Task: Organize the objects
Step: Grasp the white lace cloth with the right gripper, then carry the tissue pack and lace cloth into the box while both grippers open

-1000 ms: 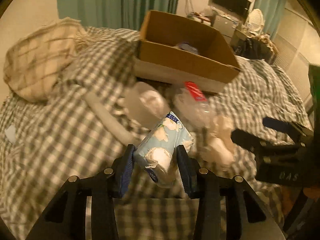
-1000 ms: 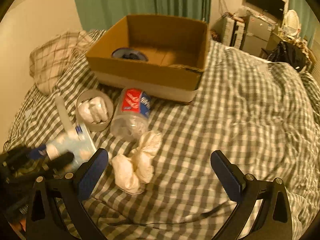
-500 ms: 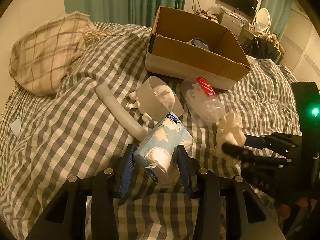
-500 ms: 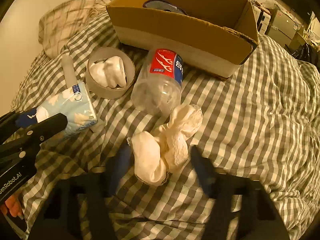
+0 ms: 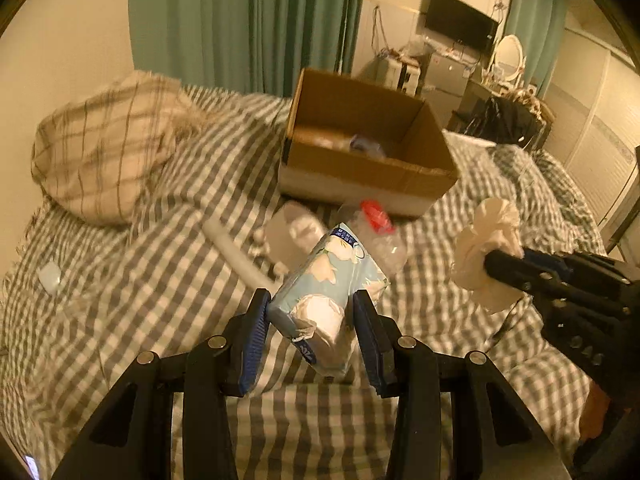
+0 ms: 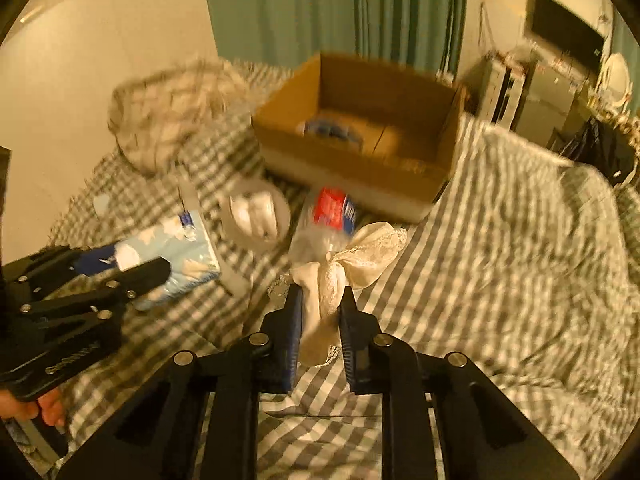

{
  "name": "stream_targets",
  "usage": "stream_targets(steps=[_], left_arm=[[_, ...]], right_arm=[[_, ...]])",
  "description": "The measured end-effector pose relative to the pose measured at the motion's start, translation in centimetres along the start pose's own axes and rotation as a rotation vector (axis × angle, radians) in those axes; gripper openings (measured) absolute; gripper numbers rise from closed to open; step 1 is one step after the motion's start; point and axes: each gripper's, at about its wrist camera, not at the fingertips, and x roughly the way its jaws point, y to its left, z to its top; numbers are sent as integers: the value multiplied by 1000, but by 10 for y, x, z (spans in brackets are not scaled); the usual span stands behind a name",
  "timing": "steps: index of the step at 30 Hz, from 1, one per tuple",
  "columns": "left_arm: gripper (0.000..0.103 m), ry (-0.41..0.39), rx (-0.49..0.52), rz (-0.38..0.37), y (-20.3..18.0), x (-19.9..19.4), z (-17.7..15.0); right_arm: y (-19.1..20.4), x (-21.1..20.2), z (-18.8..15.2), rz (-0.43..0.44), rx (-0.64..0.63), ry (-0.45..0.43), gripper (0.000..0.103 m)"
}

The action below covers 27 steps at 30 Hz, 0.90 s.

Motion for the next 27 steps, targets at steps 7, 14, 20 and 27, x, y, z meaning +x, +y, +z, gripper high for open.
stream_targets(steps=[7,14,20,27], left_arm=[[43,-95,15,-18,-7,-16,45],[43,-157,39,-34,-13,-13,98],[43,-186,60,-35,-15,2,138],[43,-177,69,-35,-13,42,175]], right_arm=[[-6,-37,37,-21,0,-107,17],[-19,-50,85,-56,-14,-159,17],[-27,-37,133,-77,-30,-190,17],[-44,-4,172,-101,-42,-198,17]])
